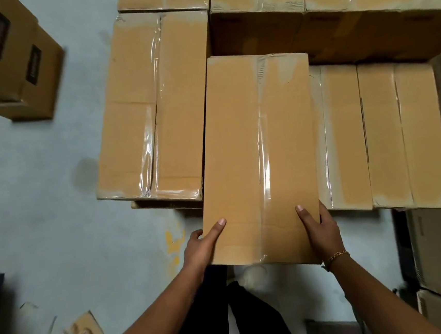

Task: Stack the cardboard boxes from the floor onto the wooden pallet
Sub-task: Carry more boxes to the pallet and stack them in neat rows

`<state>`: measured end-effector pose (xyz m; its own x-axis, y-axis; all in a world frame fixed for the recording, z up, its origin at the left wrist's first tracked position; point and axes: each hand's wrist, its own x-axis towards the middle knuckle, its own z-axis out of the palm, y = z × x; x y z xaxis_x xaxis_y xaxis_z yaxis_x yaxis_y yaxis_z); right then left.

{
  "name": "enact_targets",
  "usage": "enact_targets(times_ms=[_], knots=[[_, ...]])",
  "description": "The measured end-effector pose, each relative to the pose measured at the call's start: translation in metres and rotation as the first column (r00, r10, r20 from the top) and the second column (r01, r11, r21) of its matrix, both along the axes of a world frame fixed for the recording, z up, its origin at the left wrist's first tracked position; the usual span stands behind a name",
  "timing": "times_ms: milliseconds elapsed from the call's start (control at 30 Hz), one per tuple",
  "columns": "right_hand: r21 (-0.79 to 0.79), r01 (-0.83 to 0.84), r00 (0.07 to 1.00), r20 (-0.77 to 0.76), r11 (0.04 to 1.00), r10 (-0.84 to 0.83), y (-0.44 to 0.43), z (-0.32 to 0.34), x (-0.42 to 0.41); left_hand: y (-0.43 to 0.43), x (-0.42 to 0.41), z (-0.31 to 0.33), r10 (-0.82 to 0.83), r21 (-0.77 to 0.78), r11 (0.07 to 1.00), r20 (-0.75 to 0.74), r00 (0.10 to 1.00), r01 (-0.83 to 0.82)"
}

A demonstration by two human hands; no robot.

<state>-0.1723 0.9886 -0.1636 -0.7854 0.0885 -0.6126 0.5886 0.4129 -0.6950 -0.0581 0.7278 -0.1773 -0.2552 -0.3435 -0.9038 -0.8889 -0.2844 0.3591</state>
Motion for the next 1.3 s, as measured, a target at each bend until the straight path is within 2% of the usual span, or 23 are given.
enact_targets(times_ms=[333, 633, 967, 1167, 1300], knots=[[-0.025, 0.006, 0.999, -0.047, 1.000, -0.007, -0.014, -0.003, -0.044, -0.009, -0.039, 0.009, 0.178, 0.042, 0.984, -0.087, 0.980, -0.175], [0.022, -0.006, 0.998, -0.064, 1.000, 0.008, -0.024, -0.003, -0.073, -0.015, -0.062, 0.010, 0.302, 0.105, 0.952, -0.145, 0.942, -0.289], [0.029, 0.012, 0.996, -0.087, 1.000, -0.009, -0.032, -0.008, -0.100, -0.015, -0.083, 0.011, 0.499, 0.199, 0.863, -0.189, 0.846, -0.465], [0.018, 0.032, 0.996, -0.085, 0.999, -0.030, -0.036, -0.007, -0.102, -0.019, -0.082, 0.011, 0.485, 0.224, 0.866, -0.162, 0.860, -0.446], [0.052, 0.017, 0.998, -0.067, 0.999, -0.014, -0.033, -0.010, -0.101, -0.024, -0.078, 0.009, 0.428, 0.302, 0.874, -0.106, 0.898, -0.381]])
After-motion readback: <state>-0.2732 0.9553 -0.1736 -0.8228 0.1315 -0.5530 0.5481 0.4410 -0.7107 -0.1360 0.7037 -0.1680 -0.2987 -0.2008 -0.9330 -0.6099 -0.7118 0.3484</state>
